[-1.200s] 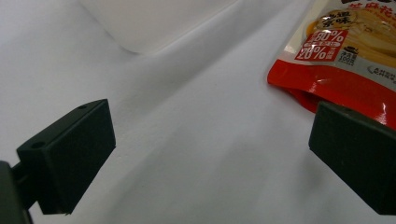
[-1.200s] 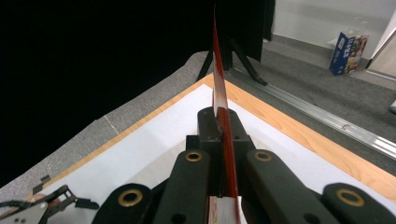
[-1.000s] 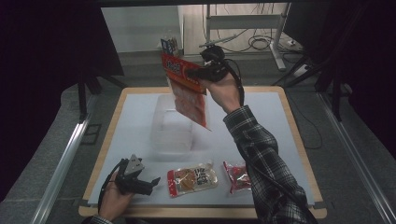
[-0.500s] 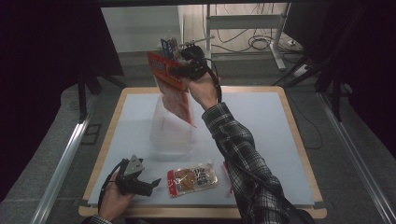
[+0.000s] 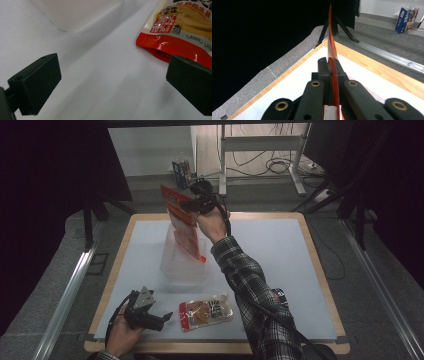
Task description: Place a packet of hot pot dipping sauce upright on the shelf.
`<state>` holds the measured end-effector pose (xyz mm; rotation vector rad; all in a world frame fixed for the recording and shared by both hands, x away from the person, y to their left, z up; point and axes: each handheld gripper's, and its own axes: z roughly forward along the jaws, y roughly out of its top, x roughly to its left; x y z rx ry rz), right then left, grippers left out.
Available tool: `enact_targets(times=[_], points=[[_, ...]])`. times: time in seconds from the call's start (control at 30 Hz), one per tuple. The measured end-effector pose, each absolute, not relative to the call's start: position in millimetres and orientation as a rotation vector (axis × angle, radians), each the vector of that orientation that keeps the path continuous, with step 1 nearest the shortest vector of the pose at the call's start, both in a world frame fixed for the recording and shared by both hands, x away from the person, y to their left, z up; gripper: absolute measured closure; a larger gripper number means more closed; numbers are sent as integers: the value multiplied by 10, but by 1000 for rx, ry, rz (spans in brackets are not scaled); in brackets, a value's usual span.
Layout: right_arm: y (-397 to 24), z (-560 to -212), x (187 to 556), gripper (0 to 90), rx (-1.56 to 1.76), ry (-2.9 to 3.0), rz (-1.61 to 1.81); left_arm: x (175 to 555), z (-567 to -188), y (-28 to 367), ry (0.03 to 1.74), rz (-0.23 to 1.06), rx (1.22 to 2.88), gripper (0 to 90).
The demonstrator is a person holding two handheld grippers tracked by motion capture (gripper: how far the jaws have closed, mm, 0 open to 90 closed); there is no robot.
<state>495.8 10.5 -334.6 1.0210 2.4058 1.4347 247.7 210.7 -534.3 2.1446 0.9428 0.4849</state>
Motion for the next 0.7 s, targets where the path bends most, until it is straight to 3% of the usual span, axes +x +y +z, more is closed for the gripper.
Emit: enact_targets(times=[0.7], points=[[-377, -3702, 4972, 877, 1020, 2407, 1245, 2485, -5353, 2102, 949, 494, 2167, 0]])
